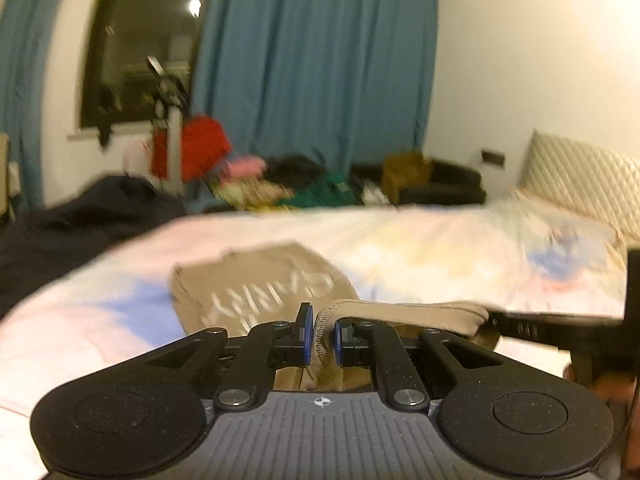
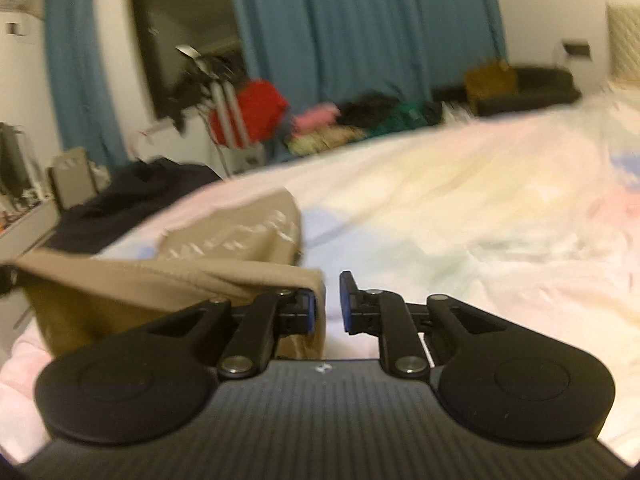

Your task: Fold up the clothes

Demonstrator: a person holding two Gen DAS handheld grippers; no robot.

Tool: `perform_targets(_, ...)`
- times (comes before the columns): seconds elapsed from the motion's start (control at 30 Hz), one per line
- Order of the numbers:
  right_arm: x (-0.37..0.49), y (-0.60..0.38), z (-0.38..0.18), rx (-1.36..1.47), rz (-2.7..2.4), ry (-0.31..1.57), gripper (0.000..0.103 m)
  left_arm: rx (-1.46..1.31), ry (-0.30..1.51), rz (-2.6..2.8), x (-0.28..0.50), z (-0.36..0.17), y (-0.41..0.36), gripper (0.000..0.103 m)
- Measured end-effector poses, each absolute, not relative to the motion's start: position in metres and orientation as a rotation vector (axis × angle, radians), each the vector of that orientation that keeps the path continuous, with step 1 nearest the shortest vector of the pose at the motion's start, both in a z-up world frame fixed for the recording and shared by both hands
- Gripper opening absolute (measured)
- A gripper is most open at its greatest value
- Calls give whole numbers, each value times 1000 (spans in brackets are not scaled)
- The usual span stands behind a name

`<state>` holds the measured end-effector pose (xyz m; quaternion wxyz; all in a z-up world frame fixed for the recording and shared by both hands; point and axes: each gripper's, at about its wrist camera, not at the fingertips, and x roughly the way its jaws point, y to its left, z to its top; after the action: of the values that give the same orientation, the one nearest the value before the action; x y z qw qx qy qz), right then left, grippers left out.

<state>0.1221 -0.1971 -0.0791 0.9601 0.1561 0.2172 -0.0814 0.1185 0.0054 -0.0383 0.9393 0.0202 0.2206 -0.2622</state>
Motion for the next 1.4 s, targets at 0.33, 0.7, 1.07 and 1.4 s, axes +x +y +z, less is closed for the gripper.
perform_targets(0.33, 123, -195, -83, 311, -44, 552, 91, -133, 480, -514, 140, -40, 26, 11)
perform_targets(0.7, 97, -114, -68, -59, 283, 482, 89, -211, 442, -494, 139, -24, 35, 11)
perform_targets(1.07, 133, -68, -104, -136, -25, 431, 89, -233, 396, -563, 128, -20, 31, 11)
perform_targets(1.4, 105, -118, -72, 64, -299, 284, 89, -248, 359, -544, 122, -25, 31, 10)
